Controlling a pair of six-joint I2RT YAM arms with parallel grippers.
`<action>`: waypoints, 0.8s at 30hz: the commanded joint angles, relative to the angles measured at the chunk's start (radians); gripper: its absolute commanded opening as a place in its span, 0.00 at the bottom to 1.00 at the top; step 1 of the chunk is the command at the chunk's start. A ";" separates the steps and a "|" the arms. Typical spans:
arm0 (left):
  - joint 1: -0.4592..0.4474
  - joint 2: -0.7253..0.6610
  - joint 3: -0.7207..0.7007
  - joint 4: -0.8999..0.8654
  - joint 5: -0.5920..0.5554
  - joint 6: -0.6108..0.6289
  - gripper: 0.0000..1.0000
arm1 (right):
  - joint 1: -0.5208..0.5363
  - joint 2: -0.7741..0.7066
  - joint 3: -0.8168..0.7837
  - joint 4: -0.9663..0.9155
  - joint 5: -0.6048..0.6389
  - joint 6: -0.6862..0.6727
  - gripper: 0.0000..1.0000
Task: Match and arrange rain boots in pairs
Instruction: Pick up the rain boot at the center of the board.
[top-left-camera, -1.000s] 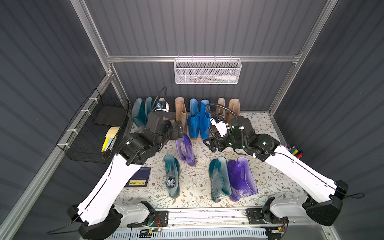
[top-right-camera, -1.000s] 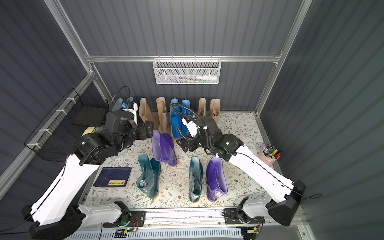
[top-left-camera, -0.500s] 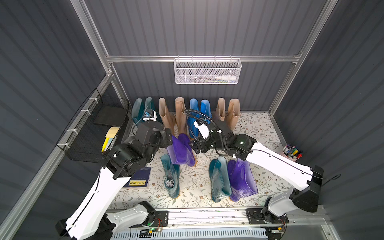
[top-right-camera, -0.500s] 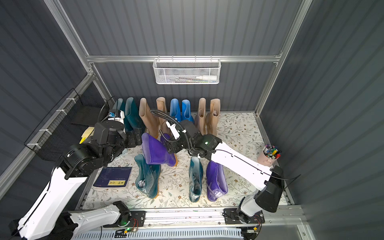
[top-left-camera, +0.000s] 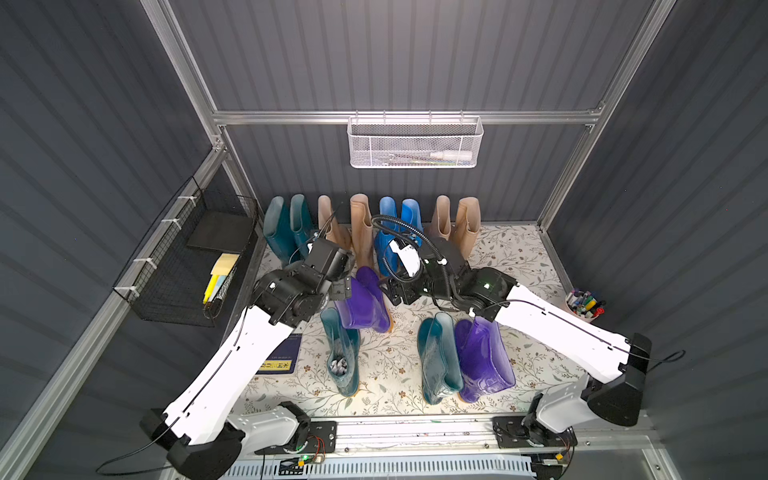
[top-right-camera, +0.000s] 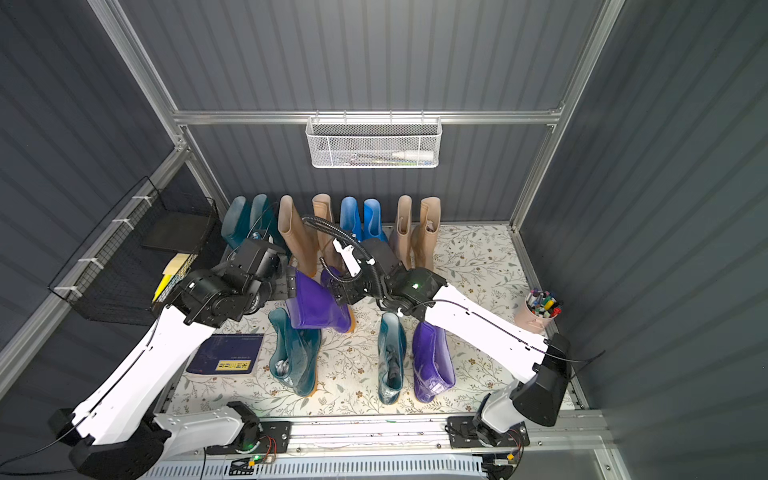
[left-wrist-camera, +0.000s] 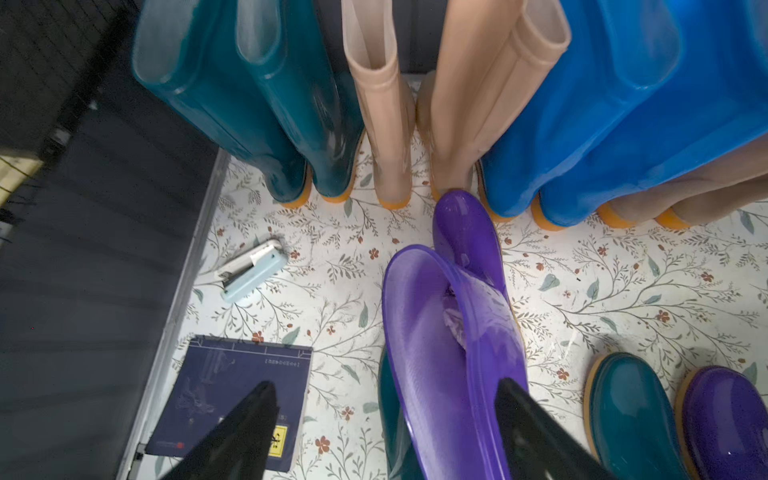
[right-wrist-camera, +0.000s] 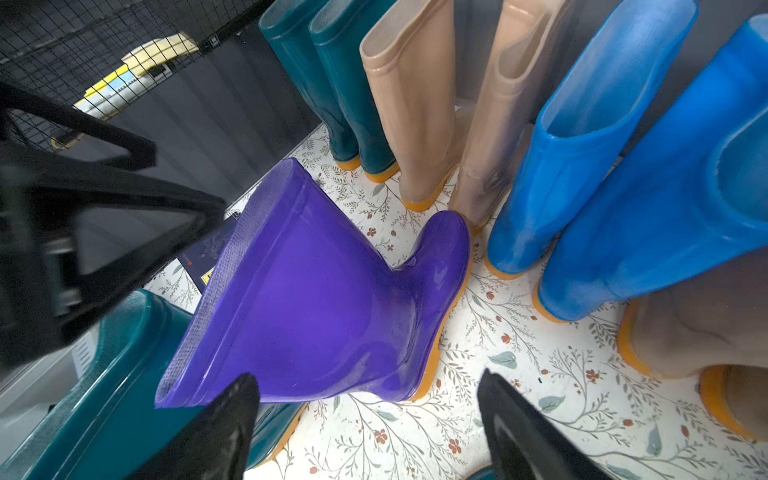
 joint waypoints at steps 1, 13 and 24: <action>0.067 0.020 -0.034 0.039 0.163 0.027 0.83 | 0.006 -0.039 -0.020 0.013 0.013 0.014 0.86; 0.170 0.024 -0.095 0.225 0.466 0.043 0.76 | 0.020 -0.059 -0.090 0.081 -0.022 0.052 0.85; 0.173 0.018 -0.163 0.358 0.653 0.001 0.69 | 0.051 -0.017 -0.077 0.108 -0.031 0.080 0.86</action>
